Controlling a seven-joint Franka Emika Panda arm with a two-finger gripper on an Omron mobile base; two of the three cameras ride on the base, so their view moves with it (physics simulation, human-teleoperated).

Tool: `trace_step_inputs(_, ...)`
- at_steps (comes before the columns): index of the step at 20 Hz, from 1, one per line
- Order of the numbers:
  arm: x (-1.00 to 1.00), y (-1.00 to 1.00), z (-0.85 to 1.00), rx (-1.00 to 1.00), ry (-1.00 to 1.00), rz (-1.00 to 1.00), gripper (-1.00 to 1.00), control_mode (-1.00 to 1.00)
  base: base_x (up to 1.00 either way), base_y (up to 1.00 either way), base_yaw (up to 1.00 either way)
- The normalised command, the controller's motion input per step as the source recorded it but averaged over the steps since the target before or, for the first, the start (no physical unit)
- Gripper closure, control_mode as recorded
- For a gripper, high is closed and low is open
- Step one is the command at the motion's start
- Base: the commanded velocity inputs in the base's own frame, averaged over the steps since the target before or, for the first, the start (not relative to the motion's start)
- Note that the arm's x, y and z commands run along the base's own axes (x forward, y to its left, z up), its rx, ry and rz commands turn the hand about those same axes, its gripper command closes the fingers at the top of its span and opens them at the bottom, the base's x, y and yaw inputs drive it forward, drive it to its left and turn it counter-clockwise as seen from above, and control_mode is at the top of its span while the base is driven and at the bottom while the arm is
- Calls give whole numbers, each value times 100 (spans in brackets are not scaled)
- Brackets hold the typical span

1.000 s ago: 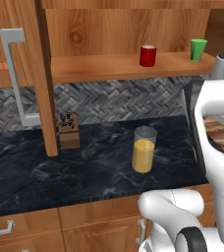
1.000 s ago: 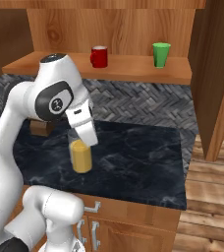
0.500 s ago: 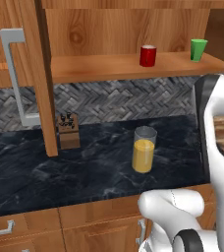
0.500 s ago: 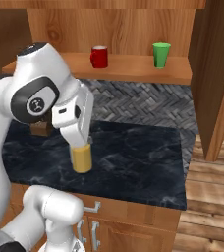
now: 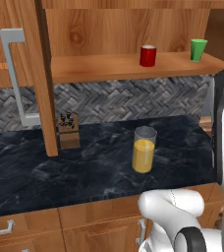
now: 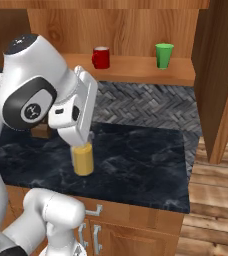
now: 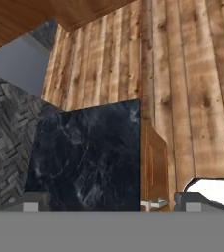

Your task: There is a tray on the dining counter. Grab the cup, mug, and pitcher and place them on the tray. The pitcher may be placed next to the tray if it cannot fit the tray.

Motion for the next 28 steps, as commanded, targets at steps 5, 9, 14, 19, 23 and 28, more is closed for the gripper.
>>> trace_step_inputs(5,0,-7,37,3,-16,0,-100,-100,0,0,0)
trace_step_inputs(9,4,-11,42,2,-12,0,-100,-100,0,0,0)
trace_step_inputs(14,18,-3,35,8,-18,0,-100,-100,0,0,0)
trace_step_inputs(19,31,0,12,8,-12,0,-100,-100,0,0,0)
trace_step_inputs(23,39,-11,0,12,-7,0,-100,-100,0,0,0)
trace_step_inputs(28,46,-16,0,12,-3,0,-100,-100,0,0,0)
